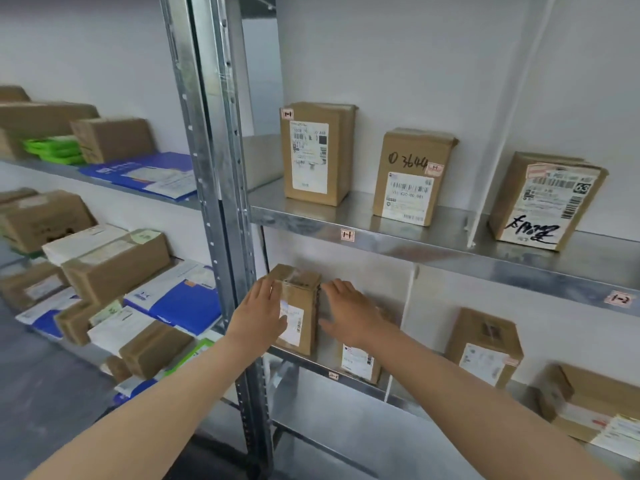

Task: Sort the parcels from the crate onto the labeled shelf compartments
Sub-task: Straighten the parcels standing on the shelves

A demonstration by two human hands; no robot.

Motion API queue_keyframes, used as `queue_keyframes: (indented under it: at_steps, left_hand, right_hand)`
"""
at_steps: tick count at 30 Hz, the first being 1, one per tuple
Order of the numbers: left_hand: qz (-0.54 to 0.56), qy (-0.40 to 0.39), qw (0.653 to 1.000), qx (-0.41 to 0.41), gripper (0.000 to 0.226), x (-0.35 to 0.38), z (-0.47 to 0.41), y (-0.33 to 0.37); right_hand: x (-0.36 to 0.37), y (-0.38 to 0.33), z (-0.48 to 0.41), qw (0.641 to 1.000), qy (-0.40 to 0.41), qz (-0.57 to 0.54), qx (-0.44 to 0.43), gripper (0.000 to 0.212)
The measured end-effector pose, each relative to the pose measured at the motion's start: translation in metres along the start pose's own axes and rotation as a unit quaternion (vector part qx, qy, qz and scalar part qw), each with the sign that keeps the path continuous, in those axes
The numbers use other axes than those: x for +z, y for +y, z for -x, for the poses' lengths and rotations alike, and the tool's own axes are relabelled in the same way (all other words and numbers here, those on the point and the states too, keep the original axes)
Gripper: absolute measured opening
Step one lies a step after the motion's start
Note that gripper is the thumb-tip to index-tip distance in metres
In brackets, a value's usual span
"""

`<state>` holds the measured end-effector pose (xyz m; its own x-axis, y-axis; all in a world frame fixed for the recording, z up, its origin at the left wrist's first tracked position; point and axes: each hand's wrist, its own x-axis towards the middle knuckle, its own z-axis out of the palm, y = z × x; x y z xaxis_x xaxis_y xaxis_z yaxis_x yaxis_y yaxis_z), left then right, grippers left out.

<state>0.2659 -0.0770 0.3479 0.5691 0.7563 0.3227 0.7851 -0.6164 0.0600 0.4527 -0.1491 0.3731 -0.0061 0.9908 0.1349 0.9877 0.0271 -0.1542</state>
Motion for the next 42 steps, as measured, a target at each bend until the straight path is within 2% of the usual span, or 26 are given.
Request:
queue_keyframes:
  at_steps: [6,10,13,16,19,28,36,40,42]
  left_hand:
    - [0.031,-0.066,0.996,-0.06,0.072,0.025,-0.041,-0.018]
    - [0.084,-0.085,0.99,-0.077,0.079,0.039,-0.058,-0.016]
    - [0.058,-0.078,0.994,-0.056,0.088,0.046,-0.075,-0.019]
    - [0.008,-0.118,0.99,-0.074,0.101,0.052,-0.092,-0.027]
    - [0.001,-0.14,0.988,-0.07,0.1,0.057,-0.105,-0.035]
    - [0.029,-0.117,0.992,-0.033,0.075,0.073,-0.149,-0.04]
    - [0.034,-0.072,0.997,-0.004,0.082,0.077,-0.154,-0.045]
    - [0.058,-0.025,0.996,0.06,0.073,0.07,-0.152,-0.041]
    - [0.046,-0.01,0.99,0.135,0.075,0.065,-0.15,-0.035]
  right_hand:
    - [0.027,0.024,-0.05,0.999,-0.01,-0.027,0.019,0.067]
    - [0.043,0.031,-0.073,0.997,-0.031,-0.058,0.041,0.081]
    - [0.051,0.034,-0.089,0.995,-0.046,-0.072,0.049,0.089]
    - [0.057,0.036,-0.104,0.992,-0.056,-0.092,0.067,0.089]
    - [0.064,0.032,-0.116,0.981,-0.042,-0.161,0.099,0.087]
    - [0.061,0.043,-0.144,0.969,-0.005,-0.206,0.136,0.084]
    - [0.061,0.038,-0.141,0.964,0.039,-0.216,0.153,0.086]
    - [0.056,0.038,-0.128,0.961,0.015,-0.203,0.189,0.095]
    - [0.047,0.04,-0.118,0.96,-0.022,-0.176,0.216,0.103]
